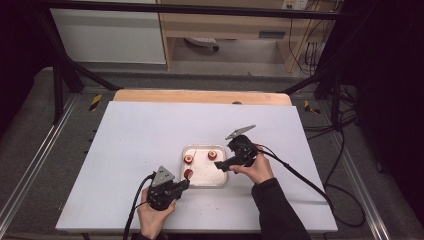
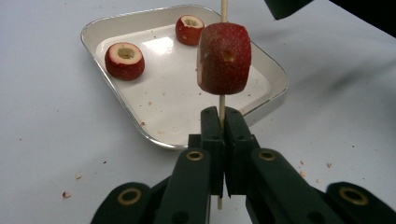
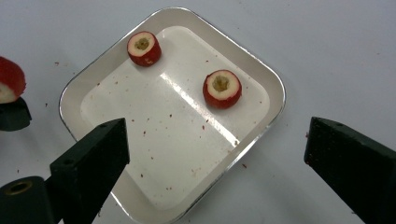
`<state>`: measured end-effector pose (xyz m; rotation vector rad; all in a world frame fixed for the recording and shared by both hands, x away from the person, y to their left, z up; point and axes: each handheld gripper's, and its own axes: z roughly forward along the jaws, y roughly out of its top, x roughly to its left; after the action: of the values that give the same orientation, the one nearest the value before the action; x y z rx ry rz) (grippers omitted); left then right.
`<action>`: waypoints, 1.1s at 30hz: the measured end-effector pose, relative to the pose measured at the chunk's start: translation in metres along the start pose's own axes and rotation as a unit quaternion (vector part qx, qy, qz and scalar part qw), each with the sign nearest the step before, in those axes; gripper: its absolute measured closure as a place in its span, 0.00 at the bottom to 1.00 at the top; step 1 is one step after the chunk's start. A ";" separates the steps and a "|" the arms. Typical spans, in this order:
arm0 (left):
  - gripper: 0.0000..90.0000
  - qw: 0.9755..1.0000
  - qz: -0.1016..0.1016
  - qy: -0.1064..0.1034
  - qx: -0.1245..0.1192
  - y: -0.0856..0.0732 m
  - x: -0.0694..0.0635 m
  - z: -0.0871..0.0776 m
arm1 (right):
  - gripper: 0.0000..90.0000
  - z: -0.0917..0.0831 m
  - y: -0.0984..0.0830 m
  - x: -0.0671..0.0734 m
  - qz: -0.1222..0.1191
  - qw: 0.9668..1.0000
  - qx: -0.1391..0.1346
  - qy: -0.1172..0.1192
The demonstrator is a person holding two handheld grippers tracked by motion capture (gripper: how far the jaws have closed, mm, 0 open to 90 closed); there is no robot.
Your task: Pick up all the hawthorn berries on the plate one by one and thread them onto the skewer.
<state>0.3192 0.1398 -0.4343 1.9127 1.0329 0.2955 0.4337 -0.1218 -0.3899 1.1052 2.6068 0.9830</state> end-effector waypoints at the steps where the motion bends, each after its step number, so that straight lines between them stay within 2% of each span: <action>1: 0.98 1.000 -0.001 0.000 0.000 0.000 0.001 0.000 | 0.09 0.002 0.004 0.001 0.001 1.000 0.004 -0.001; 3: 0.98 1.000 -0.001 0.000 0.000 -0.001 0.001 -0.001 | 0.10 0.008 0.011 0.001 -0.003 1.000 0.019 -0.005; 5: 0.98 1.000 0.000 0.000 0.000 -0.002 0.002 -0.002 | 0.13 0.014 0.019 0.003 0.004 0.999 0.035 -0.006; 14: 0.98 1.000 -0.008 -0.001 0.003 -0.005 0.007 -0.002 | 0.31 0.040 0.039 0.003 -0.002 0.996 0.085 0.000; 15: 0.98 1.000 0.002 -0.001 -0.006 -0.005 0.008 -0.002 | 0.32 0.043 0.041 0.002 -0.007 0.996 0.092 -0.004; 16: 0.98 1.000 0.004 0.001 -0.006 -0.005 0.008 -0.002 | 0.35 0.046 0.042 0.001 -0.006 0.996 0.094 -0.003; 17: 0.98 1.000 -0.007 -0.003 0.001 -0.005 0.007 -0.002 | 0.35 0.048 0.043 0.000 -0.002 0.995 0.096 -0.004; 20: 0.98 1.000 -0.008 -0.002 0.004 -0.006 0.007 -0.003 | 0.40 0.054 0.046 -0.003 0.002 0.994 0.108 -0.012; 24: 0.98 1.000 -0.008 -0.003 0.005 -0.006 0.008 -0.003 | 0.45 0.062 0.049 -0.007 0.010 0.992 0.125 -0.011; 33: 0.98 1.000 -0.010 -0.005 0.003 -0.007 0.009 -0.004 | 0.54 0.070 0.051 -0.011 0.023 0.990 0.142 -0.013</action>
<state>0.3192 0.1507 -0.4397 1.9072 1.0470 0.2717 0.4979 -0.0668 -0.4139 1.2338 2.7722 0.6113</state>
